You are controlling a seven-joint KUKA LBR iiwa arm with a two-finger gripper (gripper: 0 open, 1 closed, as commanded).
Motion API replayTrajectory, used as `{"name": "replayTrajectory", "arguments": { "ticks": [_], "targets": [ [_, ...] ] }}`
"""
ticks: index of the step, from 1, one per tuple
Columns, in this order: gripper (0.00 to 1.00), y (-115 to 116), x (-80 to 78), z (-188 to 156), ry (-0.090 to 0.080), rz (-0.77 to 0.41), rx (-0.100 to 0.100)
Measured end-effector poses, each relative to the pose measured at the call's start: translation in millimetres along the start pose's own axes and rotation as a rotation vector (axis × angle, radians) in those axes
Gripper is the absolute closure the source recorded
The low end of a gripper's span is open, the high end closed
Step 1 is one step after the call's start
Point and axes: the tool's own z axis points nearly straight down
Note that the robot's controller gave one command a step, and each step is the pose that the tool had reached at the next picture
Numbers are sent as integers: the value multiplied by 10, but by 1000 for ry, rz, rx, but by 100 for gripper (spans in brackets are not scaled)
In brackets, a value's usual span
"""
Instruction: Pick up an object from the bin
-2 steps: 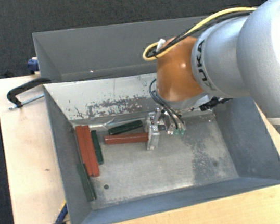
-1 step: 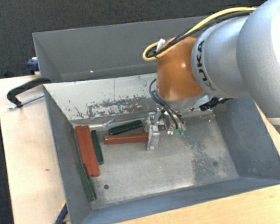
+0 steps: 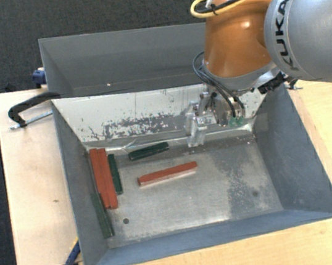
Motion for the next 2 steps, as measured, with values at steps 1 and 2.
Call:
{"name": "replayTrajectory", "arguments": {
  "ticks": [1, 2],
  "targets": [
    [100, 0, 2, 3, 1, 0, 0],
    [0, 573, 116, 627, 6, 27, -1]
  ]
}}
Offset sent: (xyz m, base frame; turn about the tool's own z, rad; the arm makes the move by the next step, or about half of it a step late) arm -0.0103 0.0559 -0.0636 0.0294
